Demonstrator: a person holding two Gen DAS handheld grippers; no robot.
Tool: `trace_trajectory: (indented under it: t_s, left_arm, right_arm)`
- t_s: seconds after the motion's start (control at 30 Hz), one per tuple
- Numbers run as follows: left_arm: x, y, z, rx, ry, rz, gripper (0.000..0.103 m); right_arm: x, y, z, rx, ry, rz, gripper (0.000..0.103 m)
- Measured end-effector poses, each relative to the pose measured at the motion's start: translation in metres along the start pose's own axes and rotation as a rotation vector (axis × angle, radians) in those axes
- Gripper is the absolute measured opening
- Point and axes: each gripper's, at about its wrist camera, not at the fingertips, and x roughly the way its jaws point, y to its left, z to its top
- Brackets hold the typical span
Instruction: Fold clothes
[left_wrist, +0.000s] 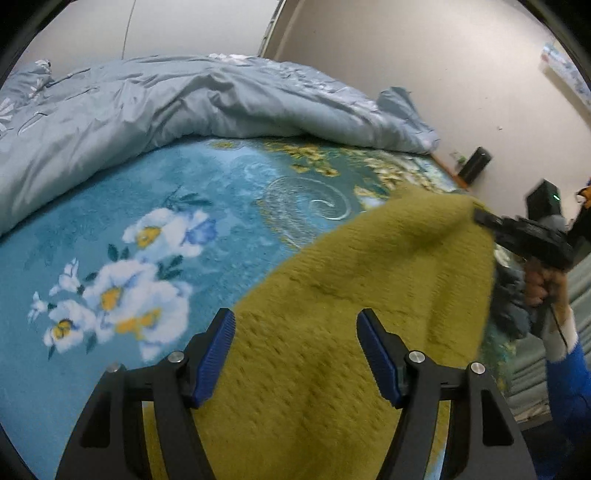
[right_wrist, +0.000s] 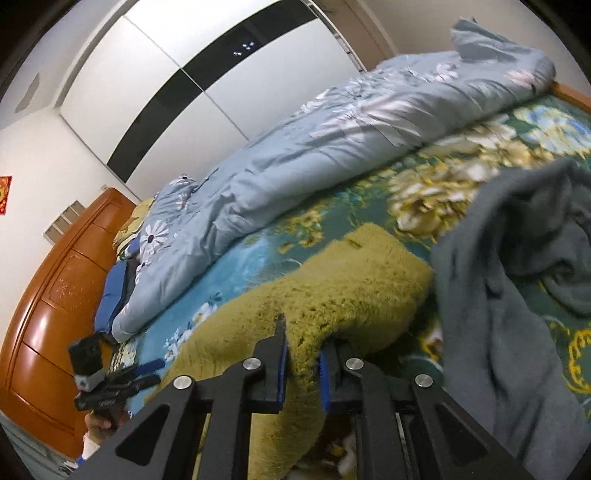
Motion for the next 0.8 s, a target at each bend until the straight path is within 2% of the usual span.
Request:
trace_trajectory:
  t_s: [0.07,0.27,0.37,0.4,0.43,0.53,0.63,0.8]
  left_arm:
    - [0.013,0.003,0.004,0.009,0.014,0.031,0.07]
    - [0.051,0.008,0.005,0.015,0.123,0.026,0.07]
    - [0.05,0.008,0.0,-0.005,0.099,0.004,0.07]
    - [0.048,0.008,-0.001,-0.01,0.086,0.006,0.066]
    - [0.046,0.008,-0.003,-0.015,0.072,0.008,0.049]
    - [0.034,0.002,-0.01,-0.047,0.032,0.016,0.025]
    - [0.016,-0.008,-0.016,-0.085,-0.02,0.015,0.019]
    - [-0.04,-0.014,-0.022,-0.169,-0.153,0.0,0.017]
  right_arm:
    - [-0.002,-0.007,-0.006,-0.004,0.014,-0.006,0.014]
    - [-0.004,-0.013,-0.013,-0.016,0.037,-0.004,0.014]
    - [-0.004,-0.011,-0.014,-0.029,0.038,-0.008,0.014]
    - [-0.004,-0.01,-0.014,-0.033,0.038,-0.009,0.014]
    - [-0.005,-0.009,-0.014,-0.035,0.039,-0.008,0.014]
    - [-0.008,-0.003,-0.013,-0.045,0.039,-0.006,0.014]
    - [-0.013,0.012,-0.008,-0.063,0.035,-0.003,0.014]
    - [-0.026,0.054,0.005,-0.144,0.02,0.004,0.014]
